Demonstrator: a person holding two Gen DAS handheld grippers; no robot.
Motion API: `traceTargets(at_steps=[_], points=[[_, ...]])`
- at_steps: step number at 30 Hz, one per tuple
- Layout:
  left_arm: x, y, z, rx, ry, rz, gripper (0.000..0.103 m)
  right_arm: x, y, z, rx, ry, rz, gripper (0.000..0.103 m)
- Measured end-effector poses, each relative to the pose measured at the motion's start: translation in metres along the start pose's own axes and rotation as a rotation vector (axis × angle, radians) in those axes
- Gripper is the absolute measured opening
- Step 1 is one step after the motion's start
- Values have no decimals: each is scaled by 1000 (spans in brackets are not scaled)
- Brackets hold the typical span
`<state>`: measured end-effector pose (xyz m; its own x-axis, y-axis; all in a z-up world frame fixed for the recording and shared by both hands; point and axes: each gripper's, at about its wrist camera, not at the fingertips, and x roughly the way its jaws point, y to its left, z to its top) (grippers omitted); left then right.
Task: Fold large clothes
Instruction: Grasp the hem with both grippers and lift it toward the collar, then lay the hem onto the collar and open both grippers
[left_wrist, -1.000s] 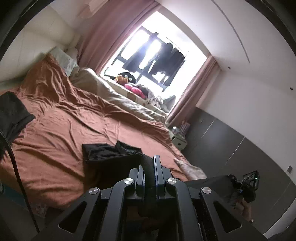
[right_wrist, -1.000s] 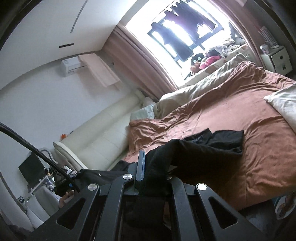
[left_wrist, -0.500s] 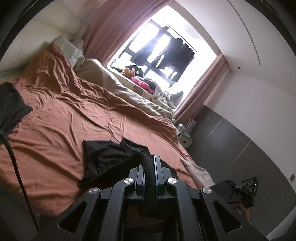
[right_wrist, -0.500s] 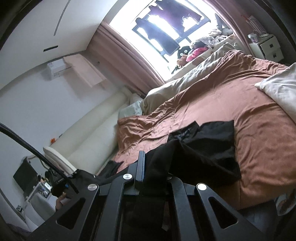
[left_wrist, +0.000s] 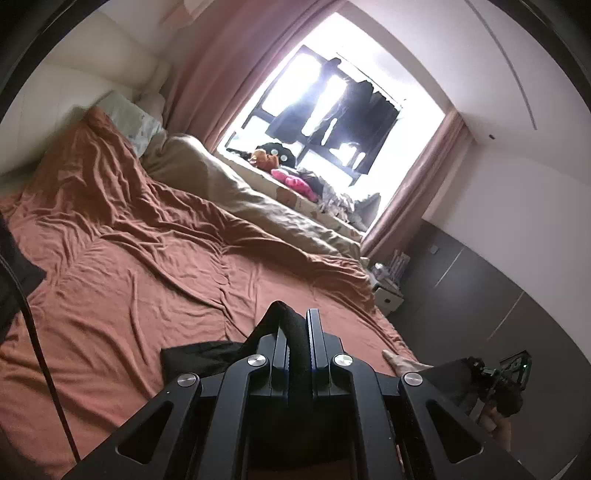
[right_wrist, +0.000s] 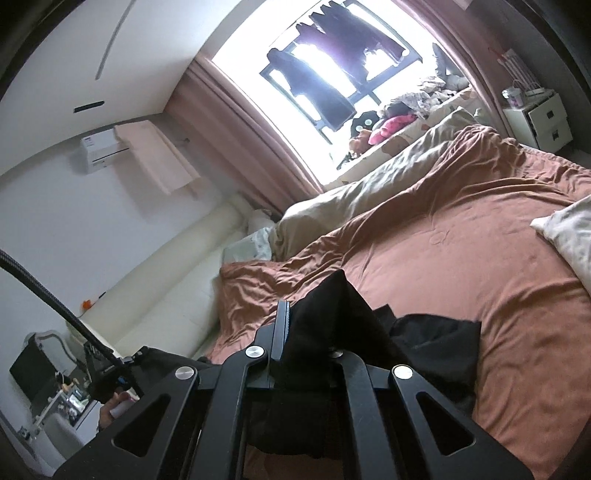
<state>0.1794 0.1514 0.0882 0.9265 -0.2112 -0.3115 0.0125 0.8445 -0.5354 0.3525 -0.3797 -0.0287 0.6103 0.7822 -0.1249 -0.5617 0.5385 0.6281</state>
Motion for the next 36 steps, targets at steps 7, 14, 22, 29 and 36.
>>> traceTargets(at_steps=[7, 14, 22, 29, 36], points=[[56, 20, 18, -26, 35, 35, 7, 49, -7, 23, 18, 30, -63, 1], [116, 44, 17, -42, 105, 81, 7, 89, -17, 35, 63, 76, -151, 1], [183, 86, -1, -82, 195, 154, 7, 139, -31, 39, 112, 161, -238, 1], [228, 122, -24, -115, 267, 241, 8, 184, -45, 44, 167, 226, -298, 2], [249, 143, -31, -206, 342, 228, 34, 199, -40, 51, 167, 243, -383, 56]])
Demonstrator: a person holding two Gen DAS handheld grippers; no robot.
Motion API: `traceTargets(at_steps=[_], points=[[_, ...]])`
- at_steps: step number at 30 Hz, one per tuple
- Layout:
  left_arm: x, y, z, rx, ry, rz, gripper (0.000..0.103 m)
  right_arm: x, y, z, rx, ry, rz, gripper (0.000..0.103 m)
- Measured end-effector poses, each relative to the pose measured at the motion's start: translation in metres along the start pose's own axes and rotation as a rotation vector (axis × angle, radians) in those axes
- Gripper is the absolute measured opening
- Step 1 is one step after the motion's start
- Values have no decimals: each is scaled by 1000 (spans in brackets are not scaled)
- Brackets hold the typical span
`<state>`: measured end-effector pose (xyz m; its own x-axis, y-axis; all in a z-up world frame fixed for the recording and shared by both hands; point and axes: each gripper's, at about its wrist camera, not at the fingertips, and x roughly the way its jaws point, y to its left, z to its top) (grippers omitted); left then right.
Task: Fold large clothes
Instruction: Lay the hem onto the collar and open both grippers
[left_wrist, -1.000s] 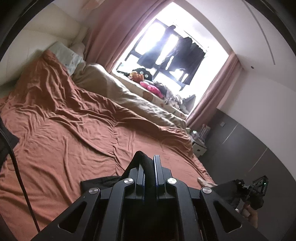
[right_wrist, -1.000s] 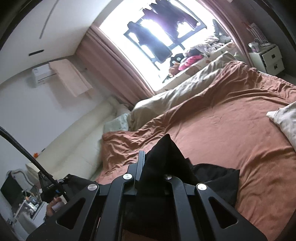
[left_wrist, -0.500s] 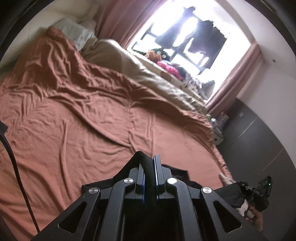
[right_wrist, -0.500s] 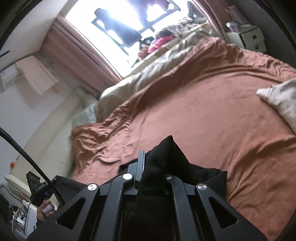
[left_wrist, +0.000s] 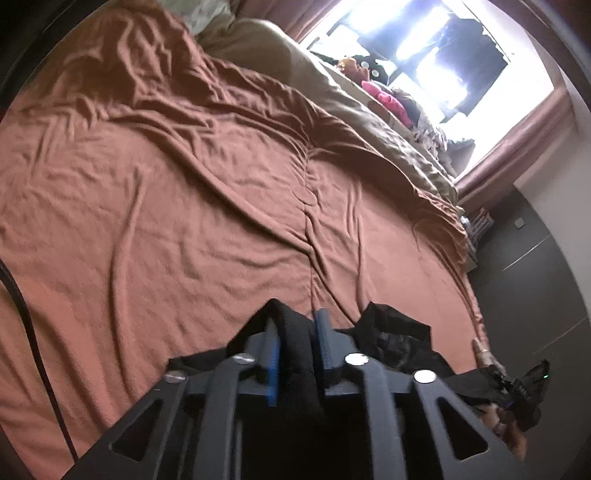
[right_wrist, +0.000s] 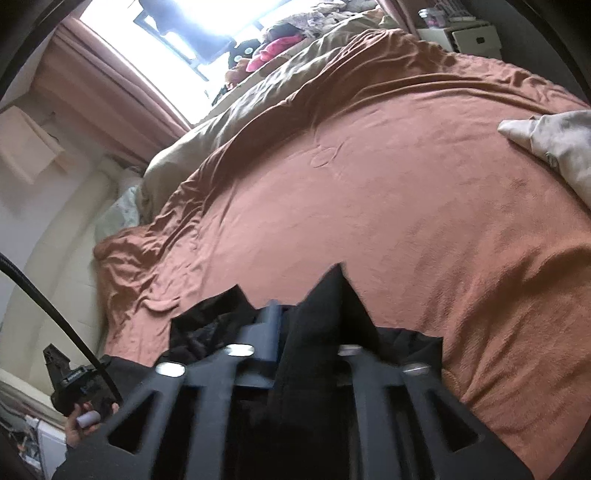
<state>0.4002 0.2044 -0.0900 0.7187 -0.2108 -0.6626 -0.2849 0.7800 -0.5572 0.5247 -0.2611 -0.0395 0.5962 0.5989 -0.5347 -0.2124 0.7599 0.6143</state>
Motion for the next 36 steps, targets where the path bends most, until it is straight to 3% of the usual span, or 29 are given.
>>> traceTargets(at_steps=[1, 2, 3, 7, 12, 23, 26, 29, 31, 32, 34, 36], points=[[-2, 1, 1, -6, -3, 5, 56, -2, 3, 1, -4, -8, 8, 95], [-5, 0, 1, -4, -16, 12, 65, -7, 2, 1, -5, -20, 18, 103], [-12, -1, 0, 3, -46, 14, 74, -12, 5, 2, -9, -36, 19, 103], [-29, -2, -4, 12, -88, 23, 77, -30, 14, 5, -19, -27, 38, 103], [-35, 1, -22, 38, -48, 70, 77, -55, 21, -5, -64, -30, 13, 103], [-54, 33, -93, 82, 47, 180, 76, -81, 18, -44, -172, 36, -73, 103], [-54, 41, -113, 88, 85, 180, 73, -93, 14, -54, -169, 40, -99, 103], [-49, 47, -130, 97, 129, 185, 61, -101, 3, -70, -159, 57, -129, 102], [-47, 49, -138, 97, 135, 173, 36, -105, -4, -81, -141, 71, -133, 93], [-49, 49, -141, 101, 129, 161, 32, -107, -8, -85, -124, 79, -132, 90], [-53, 45, -145, 135, 105, 180, 17, -111, -15, -94, -95, 95, -132, 73], [-57, 39, -148, 166, 90, 199, 9, -113, -19, -105, -82, 113, -130, 66]])
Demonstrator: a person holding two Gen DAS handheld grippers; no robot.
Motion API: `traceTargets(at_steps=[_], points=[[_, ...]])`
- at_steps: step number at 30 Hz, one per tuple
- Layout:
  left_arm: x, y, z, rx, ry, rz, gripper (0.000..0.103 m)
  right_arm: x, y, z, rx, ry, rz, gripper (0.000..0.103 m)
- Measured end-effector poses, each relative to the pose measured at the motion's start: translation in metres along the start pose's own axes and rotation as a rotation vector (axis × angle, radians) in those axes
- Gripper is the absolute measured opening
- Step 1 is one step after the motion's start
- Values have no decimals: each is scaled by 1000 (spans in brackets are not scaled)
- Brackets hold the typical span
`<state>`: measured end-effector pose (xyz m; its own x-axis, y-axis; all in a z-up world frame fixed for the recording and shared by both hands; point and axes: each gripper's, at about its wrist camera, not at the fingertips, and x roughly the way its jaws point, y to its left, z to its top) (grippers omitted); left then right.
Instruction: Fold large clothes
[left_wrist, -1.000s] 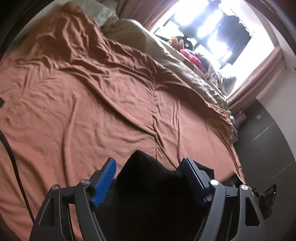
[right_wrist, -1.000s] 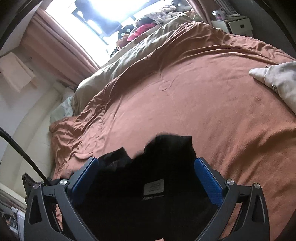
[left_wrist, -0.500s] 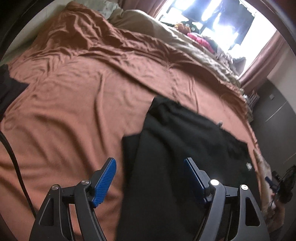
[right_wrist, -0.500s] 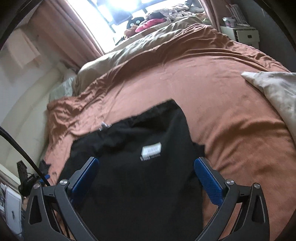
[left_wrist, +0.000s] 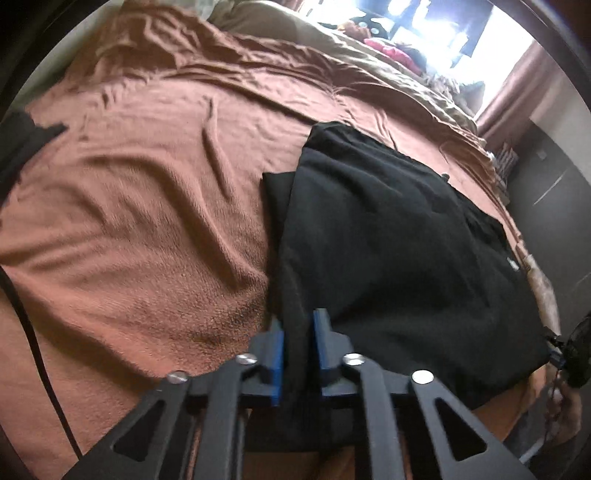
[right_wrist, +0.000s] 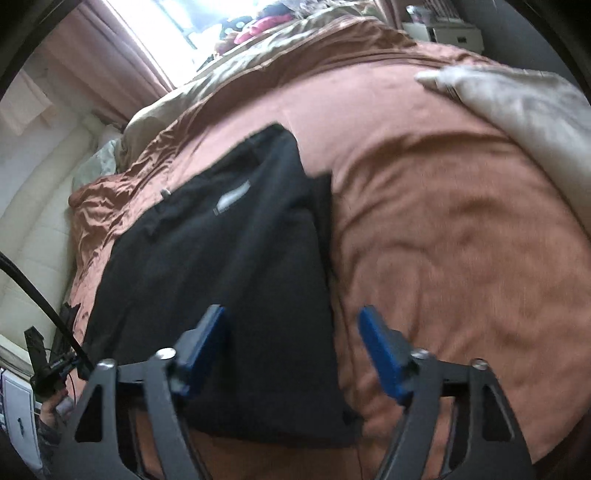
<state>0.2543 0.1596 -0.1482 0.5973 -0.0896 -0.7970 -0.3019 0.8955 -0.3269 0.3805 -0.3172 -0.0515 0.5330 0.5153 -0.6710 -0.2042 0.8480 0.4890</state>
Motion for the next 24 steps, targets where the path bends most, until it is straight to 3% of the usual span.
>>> traceTargets(at_steps=[3, 9, 13, 15, 18, 19, 24], points=[[-2, 2, -5, -8, 5, 0, 5, 0, 0, -9, -3, 20, 28, 44], [-6, 4, -13, -25, 7, 2, 5, -3, -2, -7, 4, -9, 13, 40], [-13, 11, -14, -82, 0, -37, 8, -9, -2, -8, 13, -14, -12, 40], [-18, 17, -15, -121, 3, -56, 20, -22, 3, -9, 1, -42, -41, 40], [-26, 26, -19, -172, -10, -97, 64, -48, 16, -8, -51, -111, -78, 40], [-28, 28, -21, -184, -21, -114, 71, -54, 21, -9, -66, -127, -81, 40], [-22, 33, -30, -248, -3, -182, 71, -69, 60, -20, -149, -151, -46, 41]])
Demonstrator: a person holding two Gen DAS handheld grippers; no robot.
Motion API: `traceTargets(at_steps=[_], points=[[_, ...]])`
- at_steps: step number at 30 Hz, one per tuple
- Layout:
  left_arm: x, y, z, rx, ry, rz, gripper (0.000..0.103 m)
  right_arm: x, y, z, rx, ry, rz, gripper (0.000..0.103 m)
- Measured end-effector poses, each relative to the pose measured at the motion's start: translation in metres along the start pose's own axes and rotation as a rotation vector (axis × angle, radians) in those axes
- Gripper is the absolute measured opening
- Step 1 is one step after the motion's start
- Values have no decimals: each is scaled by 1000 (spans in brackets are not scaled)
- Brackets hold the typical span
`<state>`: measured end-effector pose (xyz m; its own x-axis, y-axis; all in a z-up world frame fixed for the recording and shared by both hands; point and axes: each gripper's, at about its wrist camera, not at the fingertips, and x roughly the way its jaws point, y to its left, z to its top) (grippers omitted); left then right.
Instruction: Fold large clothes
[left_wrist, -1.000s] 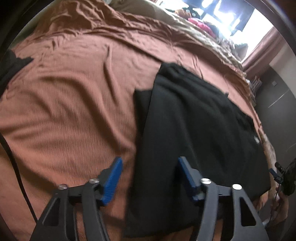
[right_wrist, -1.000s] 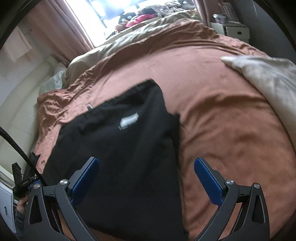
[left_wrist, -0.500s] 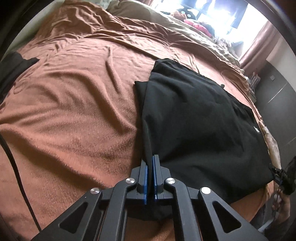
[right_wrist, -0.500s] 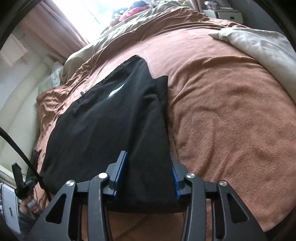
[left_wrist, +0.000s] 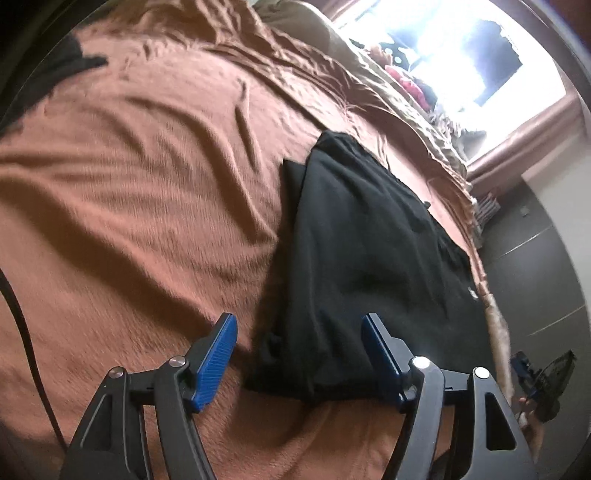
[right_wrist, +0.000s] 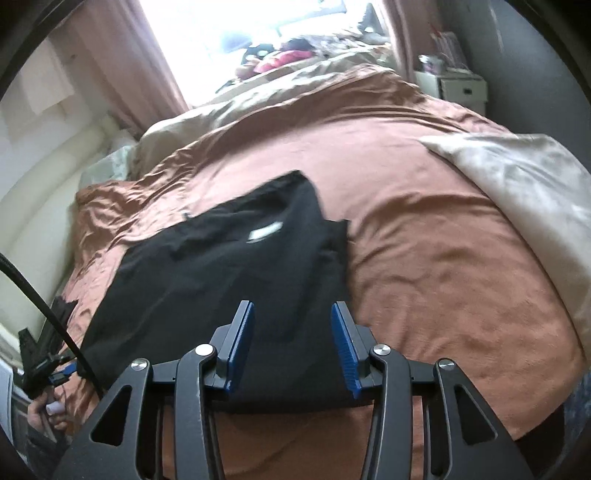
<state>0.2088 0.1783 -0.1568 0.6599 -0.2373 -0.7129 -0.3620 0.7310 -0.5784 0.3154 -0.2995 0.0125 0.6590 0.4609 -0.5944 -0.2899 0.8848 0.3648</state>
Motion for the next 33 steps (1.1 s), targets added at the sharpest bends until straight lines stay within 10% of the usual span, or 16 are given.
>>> traceTargets(at_steps=[6, 10, 19, 33], points=[[13, -2, -6, -20, 36, -37, 71, 13, 55, -10, -90, 37, 53, 41], [18, -4, -5, -48, 46, -49, 70, 34, 85, -20, -114, 84, 87, 68], [4, 8, -9, -111, 29, -91, 29, 71, 138, -16, -165, 120, 82, 68], [-9, 4, -9, -96, 17, -149, 27, 131, 166, -67, -265, 255, -7, 48]])
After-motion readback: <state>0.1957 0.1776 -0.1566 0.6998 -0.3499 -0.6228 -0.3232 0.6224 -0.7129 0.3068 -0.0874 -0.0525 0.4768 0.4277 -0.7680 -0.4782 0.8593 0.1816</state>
